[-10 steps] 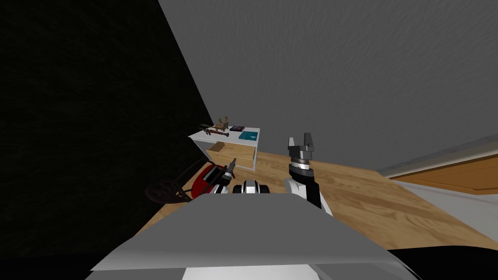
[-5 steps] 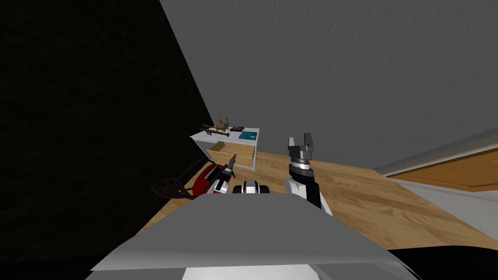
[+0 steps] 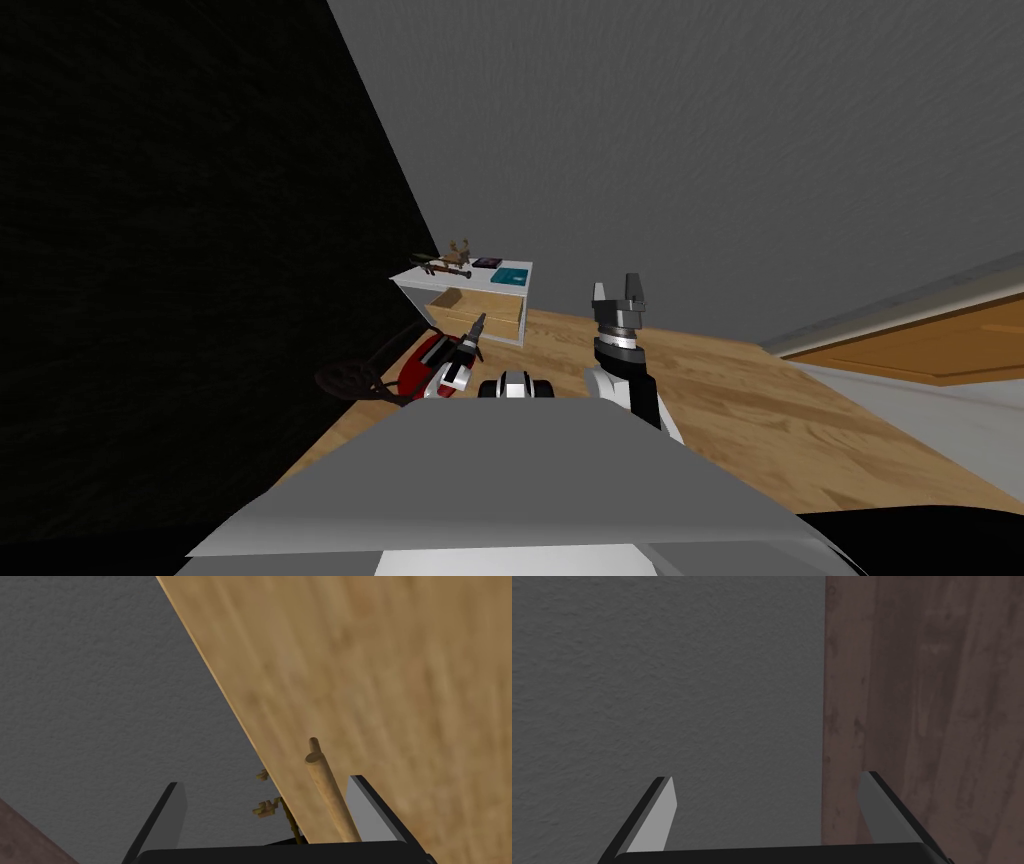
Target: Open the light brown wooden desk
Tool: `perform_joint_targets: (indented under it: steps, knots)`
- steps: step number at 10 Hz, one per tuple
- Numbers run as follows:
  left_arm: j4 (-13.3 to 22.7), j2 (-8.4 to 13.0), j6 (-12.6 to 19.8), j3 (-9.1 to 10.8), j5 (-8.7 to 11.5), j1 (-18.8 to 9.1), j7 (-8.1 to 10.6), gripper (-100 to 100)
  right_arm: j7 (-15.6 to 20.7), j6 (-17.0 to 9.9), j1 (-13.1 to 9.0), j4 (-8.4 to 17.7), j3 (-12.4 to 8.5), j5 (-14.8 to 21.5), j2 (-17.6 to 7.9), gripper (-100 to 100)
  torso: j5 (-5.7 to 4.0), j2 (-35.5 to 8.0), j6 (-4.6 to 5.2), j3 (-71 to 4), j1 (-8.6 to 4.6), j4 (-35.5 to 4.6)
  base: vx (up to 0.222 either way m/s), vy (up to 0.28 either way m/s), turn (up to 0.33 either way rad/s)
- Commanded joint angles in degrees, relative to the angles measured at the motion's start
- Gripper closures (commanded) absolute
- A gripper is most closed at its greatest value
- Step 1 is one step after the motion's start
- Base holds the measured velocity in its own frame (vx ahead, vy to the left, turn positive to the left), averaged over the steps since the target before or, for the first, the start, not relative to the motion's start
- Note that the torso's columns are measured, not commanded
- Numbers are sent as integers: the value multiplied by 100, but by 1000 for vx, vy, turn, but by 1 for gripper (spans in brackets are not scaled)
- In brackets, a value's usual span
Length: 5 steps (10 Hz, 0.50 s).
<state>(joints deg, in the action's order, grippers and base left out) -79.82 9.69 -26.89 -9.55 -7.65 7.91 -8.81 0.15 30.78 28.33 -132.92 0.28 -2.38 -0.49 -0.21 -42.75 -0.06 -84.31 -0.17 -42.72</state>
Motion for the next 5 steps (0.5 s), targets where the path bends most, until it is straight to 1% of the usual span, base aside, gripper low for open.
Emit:
perform_joint_targets:
  steps: [1,5]
  knots:
    - [20,1,13,-3,0,17,1,0,0,0,0,0,0,0,0,0,6,17,5,-10,3,13,0,0,0]
    - [51,4,39,-5,1,47,6,0,0,0,0,0,0,0,0,0,17,47,8,-26,11,39,-1,0,1]
